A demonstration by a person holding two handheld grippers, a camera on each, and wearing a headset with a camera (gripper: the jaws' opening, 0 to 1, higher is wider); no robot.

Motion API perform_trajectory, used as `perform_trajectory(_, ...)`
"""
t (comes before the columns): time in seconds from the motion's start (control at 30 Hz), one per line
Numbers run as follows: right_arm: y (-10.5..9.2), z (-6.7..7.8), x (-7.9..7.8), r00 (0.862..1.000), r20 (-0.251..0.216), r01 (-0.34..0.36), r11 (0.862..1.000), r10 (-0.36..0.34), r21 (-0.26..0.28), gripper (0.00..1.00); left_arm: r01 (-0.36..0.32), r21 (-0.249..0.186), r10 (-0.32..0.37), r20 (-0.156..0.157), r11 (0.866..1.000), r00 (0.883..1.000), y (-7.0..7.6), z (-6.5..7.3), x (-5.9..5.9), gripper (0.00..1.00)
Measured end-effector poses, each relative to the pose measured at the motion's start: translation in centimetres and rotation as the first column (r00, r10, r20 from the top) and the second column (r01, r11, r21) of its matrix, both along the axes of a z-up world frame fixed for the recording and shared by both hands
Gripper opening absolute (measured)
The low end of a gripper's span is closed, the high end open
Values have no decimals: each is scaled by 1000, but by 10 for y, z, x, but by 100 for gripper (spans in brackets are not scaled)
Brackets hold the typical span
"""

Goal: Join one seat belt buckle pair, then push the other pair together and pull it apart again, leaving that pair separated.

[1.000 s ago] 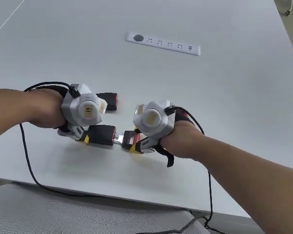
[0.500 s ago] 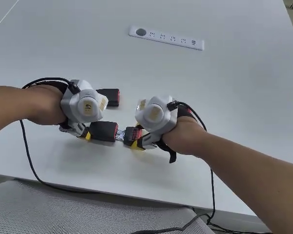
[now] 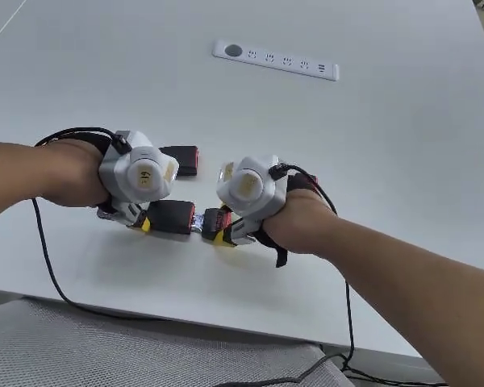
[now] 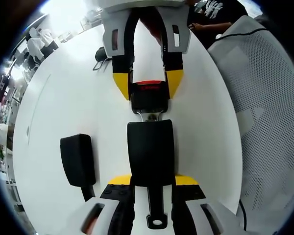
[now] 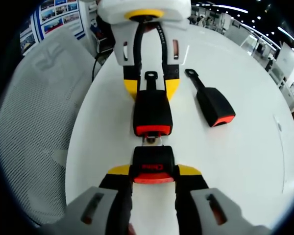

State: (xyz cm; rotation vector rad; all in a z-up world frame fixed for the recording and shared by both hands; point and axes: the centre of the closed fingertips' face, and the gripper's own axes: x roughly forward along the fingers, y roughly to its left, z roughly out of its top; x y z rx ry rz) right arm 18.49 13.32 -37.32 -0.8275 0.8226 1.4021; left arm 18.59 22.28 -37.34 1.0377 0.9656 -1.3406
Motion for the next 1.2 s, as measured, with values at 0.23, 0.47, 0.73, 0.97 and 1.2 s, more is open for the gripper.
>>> perform_trajectory(0.23,1,0,0,1000,2,5,1000,-5,-13,31,-3,13,3,-2,1000,1000,0,-1,1,28)
perform_trajectory(0.47,1,0,1,1000,11,13,1000,-13,-24,31,-12,11,12,-4,1000,1000,1,0,0,28)
perform_trajectory(0.73,2,-1,2,1000,-9,23,997,-24,-70,32,4,28,-4,-5,1000,1000,1,0,0,28)
perform_trajectory(0.97,1,-1,1,1000,-5,9,997,-9,-78,31,0,24,0,-6,1000,1000,2,-1,0,28)
perform_trajectory(1.2,1,0,1,1000,-4,12,998,-13,-68,31,0,26,0,-7,1000,1000,1,-1,0,28)
